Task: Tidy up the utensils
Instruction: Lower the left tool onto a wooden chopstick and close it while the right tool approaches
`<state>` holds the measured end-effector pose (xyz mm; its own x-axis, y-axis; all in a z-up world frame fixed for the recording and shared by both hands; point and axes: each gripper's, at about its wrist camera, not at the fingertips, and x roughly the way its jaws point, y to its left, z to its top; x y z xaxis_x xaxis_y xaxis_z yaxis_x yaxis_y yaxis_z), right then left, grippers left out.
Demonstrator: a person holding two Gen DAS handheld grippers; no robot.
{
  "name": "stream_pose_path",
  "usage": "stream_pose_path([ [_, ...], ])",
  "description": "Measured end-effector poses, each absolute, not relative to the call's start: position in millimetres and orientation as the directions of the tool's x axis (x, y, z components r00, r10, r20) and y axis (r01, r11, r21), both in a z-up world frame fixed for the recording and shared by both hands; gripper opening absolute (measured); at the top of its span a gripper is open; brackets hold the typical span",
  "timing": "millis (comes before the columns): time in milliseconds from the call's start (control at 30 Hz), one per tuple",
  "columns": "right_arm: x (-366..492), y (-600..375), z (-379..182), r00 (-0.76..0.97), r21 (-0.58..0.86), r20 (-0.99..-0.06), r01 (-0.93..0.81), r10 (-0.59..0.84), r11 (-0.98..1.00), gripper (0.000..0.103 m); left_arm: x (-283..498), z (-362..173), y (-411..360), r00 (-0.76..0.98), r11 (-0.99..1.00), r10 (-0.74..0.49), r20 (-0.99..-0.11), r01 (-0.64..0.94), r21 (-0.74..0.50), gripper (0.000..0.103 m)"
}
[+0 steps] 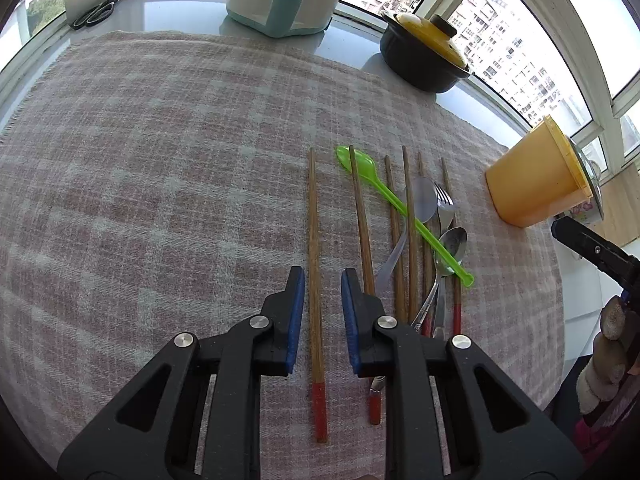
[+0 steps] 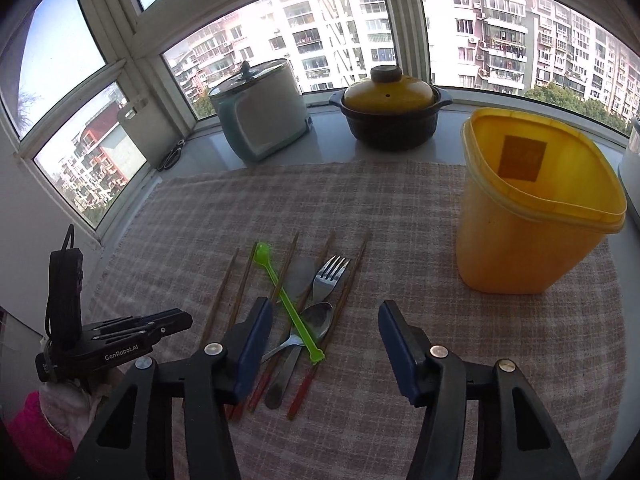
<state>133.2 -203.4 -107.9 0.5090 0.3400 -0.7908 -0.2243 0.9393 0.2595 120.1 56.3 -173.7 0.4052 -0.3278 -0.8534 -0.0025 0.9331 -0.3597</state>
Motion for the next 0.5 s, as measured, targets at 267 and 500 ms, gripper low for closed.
stream_pose_path([
  [267, 169.5, -184.9, -137.5, 0.38, 0.338, -0.836, -0.211, 0.396, 0.917, 0.038, 128.8, -180.1, 49.3, 0.394, 0.935, -0.331, -0.858, 0.016, -0.353, 0.018],
  [500, 182.1, -161.0, -143.9, 0.319, 0.371, -0.839, -0.257, 0.44, 0.892, 0.034, 132.8, -186.8, 51.0, 0.389, 0.933, -0.333, -0.859, 0.006, -0.359, 0.017],
])
